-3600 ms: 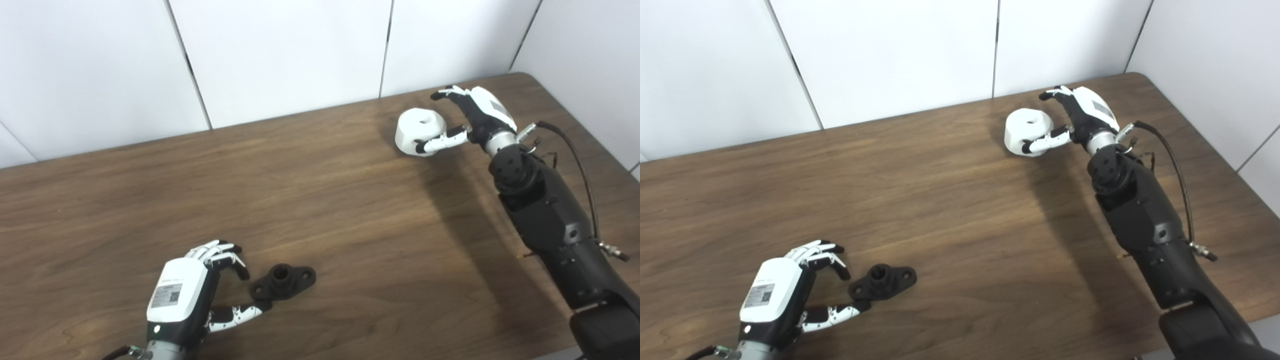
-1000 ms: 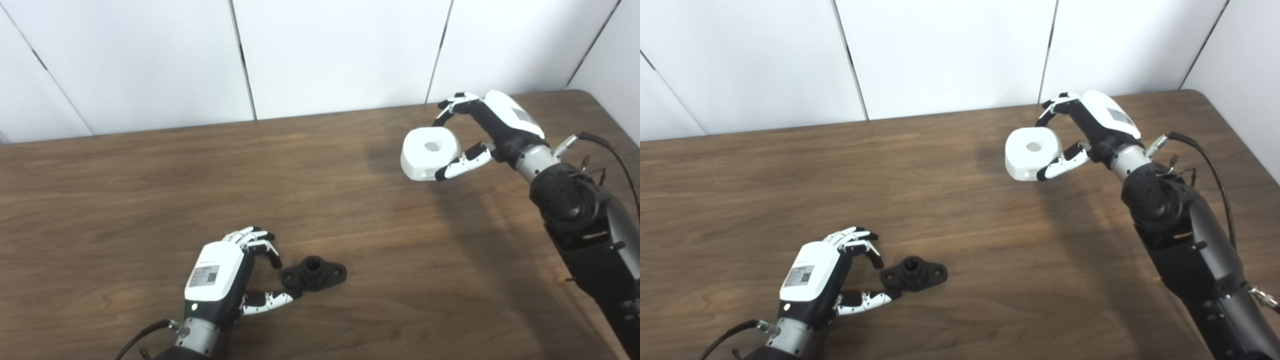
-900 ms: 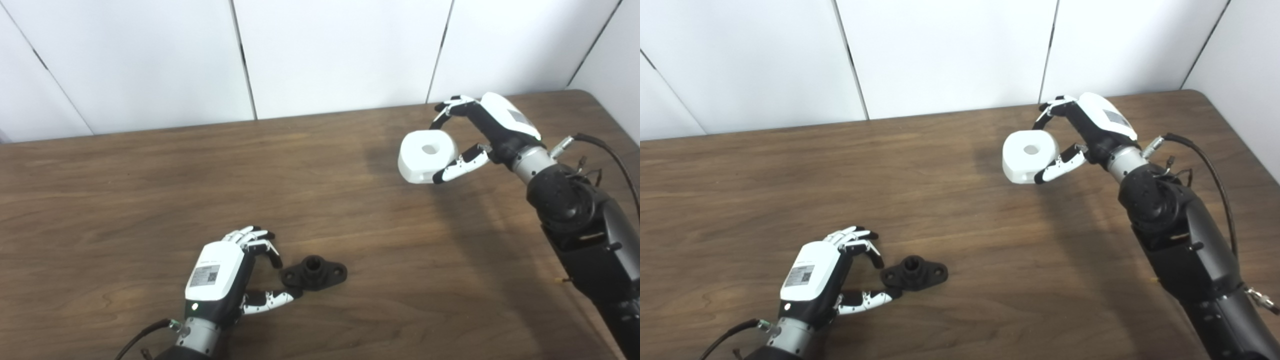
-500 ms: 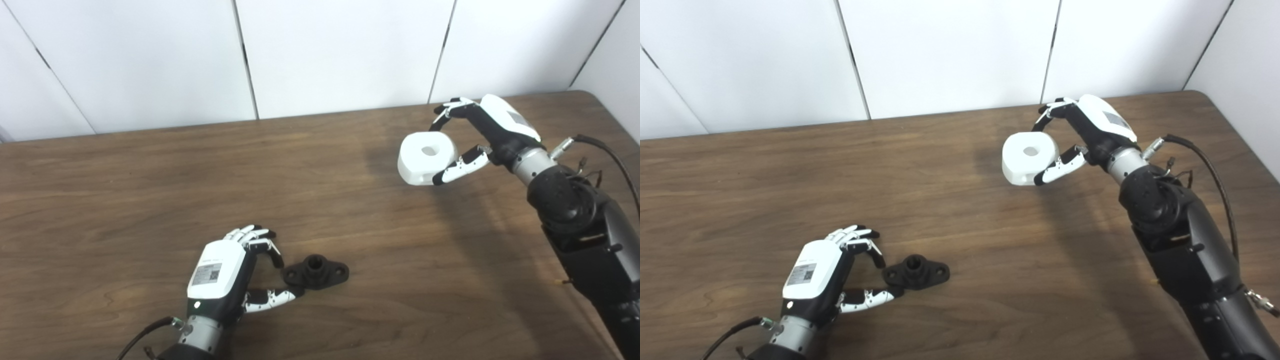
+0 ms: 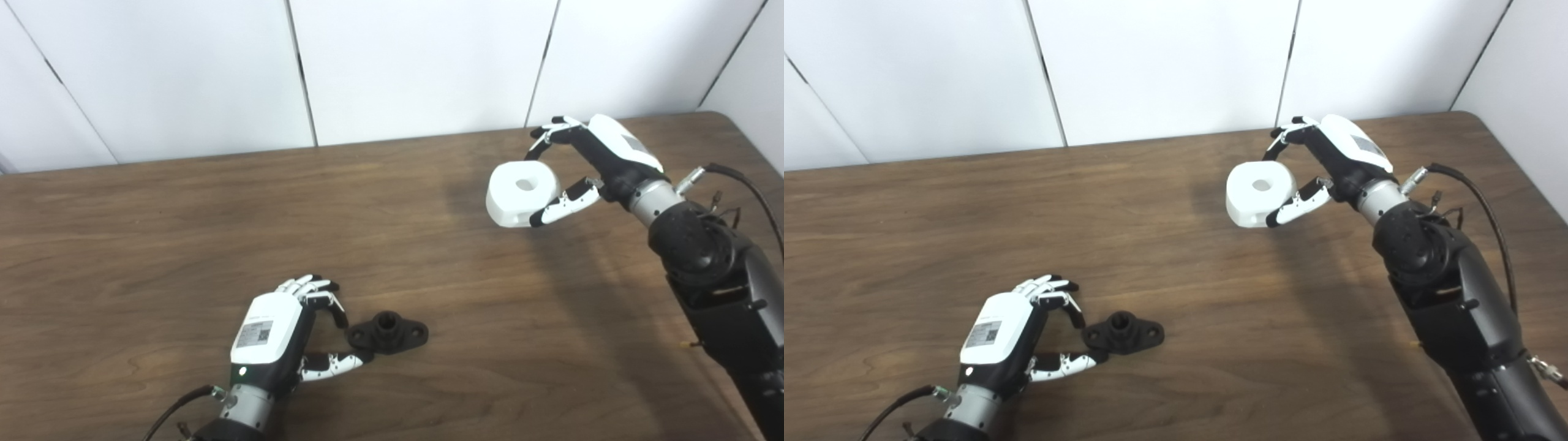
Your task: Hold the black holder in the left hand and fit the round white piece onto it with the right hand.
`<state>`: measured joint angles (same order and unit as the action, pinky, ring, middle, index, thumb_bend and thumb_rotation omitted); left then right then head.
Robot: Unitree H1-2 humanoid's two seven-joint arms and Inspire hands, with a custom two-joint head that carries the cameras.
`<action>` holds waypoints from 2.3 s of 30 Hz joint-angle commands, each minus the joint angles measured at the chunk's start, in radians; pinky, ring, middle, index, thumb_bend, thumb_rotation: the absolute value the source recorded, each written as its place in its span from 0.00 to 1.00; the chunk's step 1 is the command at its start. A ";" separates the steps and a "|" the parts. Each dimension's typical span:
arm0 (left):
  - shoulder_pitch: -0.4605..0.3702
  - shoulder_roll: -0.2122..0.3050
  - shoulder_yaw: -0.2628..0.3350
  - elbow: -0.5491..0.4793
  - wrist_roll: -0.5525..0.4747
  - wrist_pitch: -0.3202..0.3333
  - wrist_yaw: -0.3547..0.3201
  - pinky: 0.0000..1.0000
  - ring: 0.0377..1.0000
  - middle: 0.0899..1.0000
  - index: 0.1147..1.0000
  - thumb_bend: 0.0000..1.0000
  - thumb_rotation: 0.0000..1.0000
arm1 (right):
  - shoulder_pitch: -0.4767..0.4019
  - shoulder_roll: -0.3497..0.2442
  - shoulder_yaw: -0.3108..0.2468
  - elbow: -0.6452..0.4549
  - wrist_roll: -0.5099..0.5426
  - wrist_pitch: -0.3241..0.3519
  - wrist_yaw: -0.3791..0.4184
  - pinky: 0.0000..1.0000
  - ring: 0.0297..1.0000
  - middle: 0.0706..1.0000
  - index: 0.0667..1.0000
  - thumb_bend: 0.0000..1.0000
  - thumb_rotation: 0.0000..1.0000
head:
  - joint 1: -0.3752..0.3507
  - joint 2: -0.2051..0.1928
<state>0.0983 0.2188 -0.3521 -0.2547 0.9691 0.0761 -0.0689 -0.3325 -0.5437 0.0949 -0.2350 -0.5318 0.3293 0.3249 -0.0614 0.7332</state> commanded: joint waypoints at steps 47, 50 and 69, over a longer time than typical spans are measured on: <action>0.012 -0.080 0.105 -0.315 -0.117 0.162 -0.318 0.96 0.95 0.87 0.65 0.89 0.08 | -0.052 0.002 -0.014 0.041 0.003 -0.045 -0.016 0.90 0.96 0.82 0.45 0.52 0.13 | 0.000 0.004; 0.012 -0.067 0.087 -0.286 -0.104 0.139 -0.308 1.00 0.99 0.92 0.67 0.91 0.12 | -0.052 0.002 -0.012 0.043 0.000 -0.047 -0.018 0.89 0.95 0.82 0.45 0.52 0.13 | 0.000 0.005; 0.016 -0.036 0.036 -0.194 0.077 0.040 -0.193 1.00 1.00 1.00 0.74 1.00 0.32 | -0.052 0.003 -0.011 0.036 -0.002 -0.036 -0.012 0.89 0.95 0.82 0.45 0.52 0.13 | -0.004 0.010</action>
<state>0.1221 0.1821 -0.3145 -0.4419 1.0292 0.1423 -0.3049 -0.3388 -0.5294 0.0980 -0.1697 -0.5317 0.3085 0.3363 -0.0644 0.7424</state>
